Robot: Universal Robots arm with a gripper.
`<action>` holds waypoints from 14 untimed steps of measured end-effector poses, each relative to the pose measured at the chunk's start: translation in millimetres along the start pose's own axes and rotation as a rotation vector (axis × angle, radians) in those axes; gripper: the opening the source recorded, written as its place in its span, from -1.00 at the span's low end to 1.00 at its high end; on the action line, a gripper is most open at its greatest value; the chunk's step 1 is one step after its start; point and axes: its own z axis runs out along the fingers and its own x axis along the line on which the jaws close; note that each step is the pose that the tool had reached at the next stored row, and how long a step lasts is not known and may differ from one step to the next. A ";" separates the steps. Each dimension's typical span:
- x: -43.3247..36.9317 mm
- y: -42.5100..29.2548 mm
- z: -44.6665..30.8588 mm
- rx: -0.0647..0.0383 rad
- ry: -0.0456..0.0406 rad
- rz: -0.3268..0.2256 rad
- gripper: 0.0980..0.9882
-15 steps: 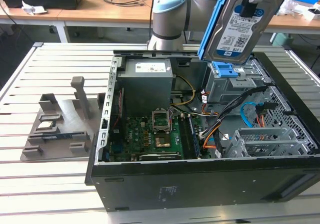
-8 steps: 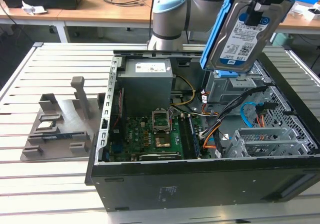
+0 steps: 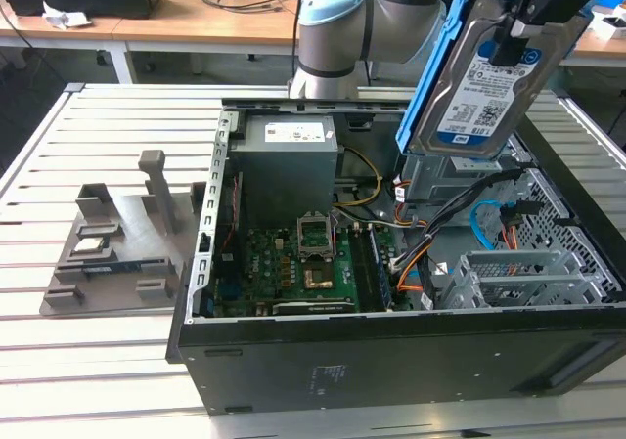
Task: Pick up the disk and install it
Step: 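Pick up the disk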
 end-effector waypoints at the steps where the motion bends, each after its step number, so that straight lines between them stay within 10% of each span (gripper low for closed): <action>1: 2.2 0.1 0.2 0.000 0.0006 0.000 -0.41; 14: 32.5 1.1 2.6 0.000 0.0106 0.000 -0.41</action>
